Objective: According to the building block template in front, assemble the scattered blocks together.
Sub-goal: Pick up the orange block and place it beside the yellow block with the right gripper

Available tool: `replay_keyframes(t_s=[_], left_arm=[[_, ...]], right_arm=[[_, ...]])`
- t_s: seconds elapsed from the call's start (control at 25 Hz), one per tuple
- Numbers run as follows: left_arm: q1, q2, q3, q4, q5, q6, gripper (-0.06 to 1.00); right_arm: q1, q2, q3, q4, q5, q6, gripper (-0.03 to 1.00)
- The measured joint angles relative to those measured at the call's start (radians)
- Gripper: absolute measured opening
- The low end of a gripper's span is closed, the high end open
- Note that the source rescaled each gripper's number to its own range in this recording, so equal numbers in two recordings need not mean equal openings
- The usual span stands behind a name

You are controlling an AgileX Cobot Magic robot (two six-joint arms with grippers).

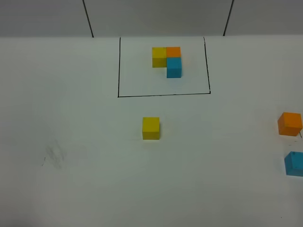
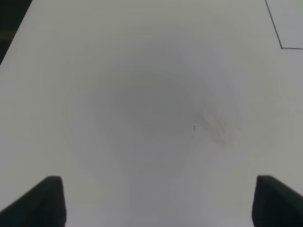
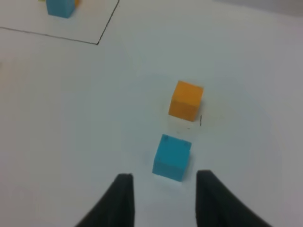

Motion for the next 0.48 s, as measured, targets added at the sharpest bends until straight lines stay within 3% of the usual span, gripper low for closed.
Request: replay_keyframes(t_s=[0.08,0.2,0.4,0.48], left_arm=[[0.0,0.0,0.0,0.0,0.0,0.0,0.68],[0.0,0.0,0.0,0.0,0.0,0.0,0.68],[0.0,0.0,0.0,0.0,0.0,0.0,0.68],[0.0,0.0,0.0,0.0,0.0,0.0,0.68]], right_arm=[[-0.003,0.069,-0.006,-0.004,-0.012,0.088,0.15],[-0.003,0.234,-0.031,-0.013,-0.102,0.186,0.35],[-0.003,0.587,-0.094,-0.021,-0.263,0.225,0.81],[-0.003,0.737,-0.138,-0.031,-0.32,0.236,0.92]])
